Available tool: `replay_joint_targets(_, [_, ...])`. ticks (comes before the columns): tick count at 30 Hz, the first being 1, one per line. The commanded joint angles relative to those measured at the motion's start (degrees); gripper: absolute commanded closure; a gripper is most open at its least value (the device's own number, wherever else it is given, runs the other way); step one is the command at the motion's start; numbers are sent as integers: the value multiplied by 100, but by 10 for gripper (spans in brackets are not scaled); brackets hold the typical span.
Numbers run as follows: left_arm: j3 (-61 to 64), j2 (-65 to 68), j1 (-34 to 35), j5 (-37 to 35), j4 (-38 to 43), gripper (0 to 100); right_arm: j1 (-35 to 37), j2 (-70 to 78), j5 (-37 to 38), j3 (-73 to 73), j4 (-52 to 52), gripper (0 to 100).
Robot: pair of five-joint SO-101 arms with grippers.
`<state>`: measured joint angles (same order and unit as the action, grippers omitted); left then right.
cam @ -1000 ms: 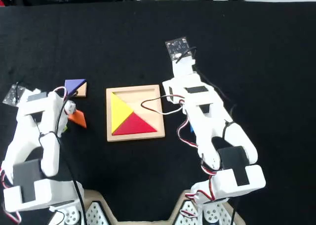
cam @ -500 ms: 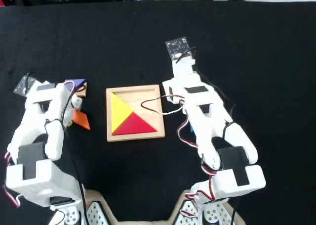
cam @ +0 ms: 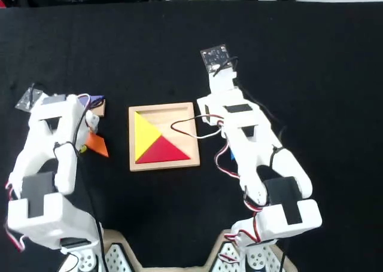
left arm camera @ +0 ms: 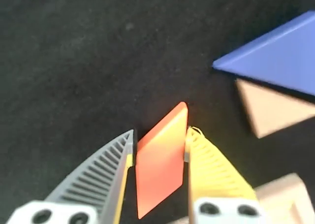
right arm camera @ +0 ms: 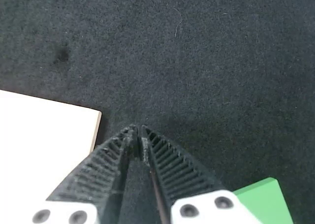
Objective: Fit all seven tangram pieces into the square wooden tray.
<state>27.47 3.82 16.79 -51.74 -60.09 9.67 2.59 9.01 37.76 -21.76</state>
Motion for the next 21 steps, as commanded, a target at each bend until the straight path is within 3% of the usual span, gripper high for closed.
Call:
replay_joint_targets(1, [-338,-791,-101,211,-281,895,79,-13,53,-347,9,987])
replay_joint_targets(10, [-365,-1240,-1200,1908,-273,895,-211,-57,35,-382,44,987])
replay_joint_targets(21, [-251,-1187,-1235,4316,-88,895,-905,-22,-712,-611,62,987])
